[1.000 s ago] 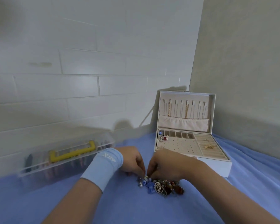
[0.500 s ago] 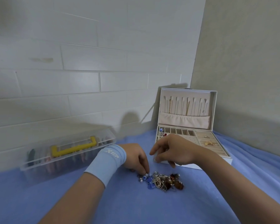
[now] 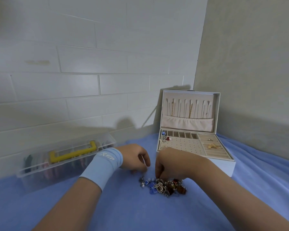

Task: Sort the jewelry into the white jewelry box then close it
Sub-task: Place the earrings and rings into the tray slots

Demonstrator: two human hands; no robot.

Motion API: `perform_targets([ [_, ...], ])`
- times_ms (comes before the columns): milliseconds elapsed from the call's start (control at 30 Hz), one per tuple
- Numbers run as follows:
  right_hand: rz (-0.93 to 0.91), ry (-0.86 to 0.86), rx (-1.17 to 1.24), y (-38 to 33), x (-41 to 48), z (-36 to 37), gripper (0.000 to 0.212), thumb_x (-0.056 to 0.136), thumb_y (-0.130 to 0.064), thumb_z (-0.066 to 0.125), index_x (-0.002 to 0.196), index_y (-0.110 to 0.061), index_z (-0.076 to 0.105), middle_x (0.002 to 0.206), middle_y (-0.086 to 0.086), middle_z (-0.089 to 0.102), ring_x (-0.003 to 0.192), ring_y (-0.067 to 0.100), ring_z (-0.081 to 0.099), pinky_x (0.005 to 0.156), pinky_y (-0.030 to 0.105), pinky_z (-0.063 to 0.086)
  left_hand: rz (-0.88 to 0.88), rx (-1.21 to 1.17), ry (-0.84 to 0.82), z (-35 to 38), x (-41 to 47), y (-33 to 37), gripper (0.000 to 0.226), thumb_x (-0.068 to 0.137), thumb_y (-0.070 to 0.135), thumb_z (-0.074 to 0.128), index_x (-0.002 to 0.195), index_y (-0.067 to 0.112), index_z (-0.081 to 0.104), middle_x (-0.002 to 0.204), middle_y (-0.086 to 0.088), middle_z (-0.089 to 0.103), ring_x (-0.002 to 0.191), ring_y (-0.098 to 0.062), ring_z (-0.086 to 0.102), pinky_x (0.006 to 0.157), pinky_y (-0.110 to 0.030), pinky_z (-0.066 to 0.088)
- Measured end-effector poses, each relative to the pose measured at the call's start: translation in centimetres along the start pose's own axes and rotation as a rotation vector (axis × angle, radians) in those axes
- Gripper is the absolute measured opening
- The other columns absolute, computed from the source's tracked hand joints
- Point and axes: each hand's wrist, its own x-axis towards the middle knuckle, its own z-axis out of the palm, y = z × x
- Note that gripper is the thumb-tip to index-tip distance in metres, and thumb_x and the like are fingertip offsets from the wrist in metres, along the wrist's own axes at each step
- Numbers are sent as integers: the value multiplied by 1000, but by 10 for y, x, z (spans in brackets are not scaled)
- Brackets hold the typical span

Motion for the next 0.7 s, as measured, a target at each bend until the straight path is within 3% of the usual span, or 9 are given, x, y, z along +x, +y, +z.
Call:
perform_targets([
  [100, 18, 5, 1, 3, -1, -4, 7, 86, -18, 74, 89, -20, 79, 78, -7, 73, 53, -1, 57, 57, 19, 50, 28, 17, 21, 0, -1, 3, 16, 90, 26, 66, 103, 33, 73, 90, 16, 67, 82, -6, 63, 81, -19, 48],
  [167, 30, 34, 69, 7, -2, -9, 4, 84, -21, 79, 83, -25, 78, 77, -10, 72, 59, 4, 60, 62, 23, 55, 42, -2, 38, -1, -1, 4, 11, 91, 29, 66, 99, 32, 73, 87, 14, 70, 77, -6, 64, 75, -19, 47],
  [300, 9, 93, 308, 20, -10, -27, 14, 85, -14, 77, 76, -25, 74, 67, -8, 69, 47, 8, 57, 56, 22, 51, 60, -75, 87, -3, -3, 8, 13, 94, 29, 60, 100, 21, 70, 81, 11, 70, 68, -5, 64, 59, -15, 46],
  [467, 33, 119, 604, 32, -20, -39, 4, 88, -7, 74, 85, -8, 76, 65, 1, 70, 44, 11, 52, 41, 21, 38, 124, -301, 117, -14, -3, 15, 17, 100, 22, 54, 106, 13, 67, 91, 11, 73, 75, -7, 68, 62, -20, 51],
  [700, 209, 492, 645, 76, -5, -72, 4, 89, -11, 74, 87, -10, 77, 73, 7, 75, 50, 11, 57, 48, 23, 48, 159, -503, 344, -40, 25, 27, 18, 101, 18, 52, 100, 23, 69, 85, 14, 74, 68, -8, 65, 57, -18, 46],
])
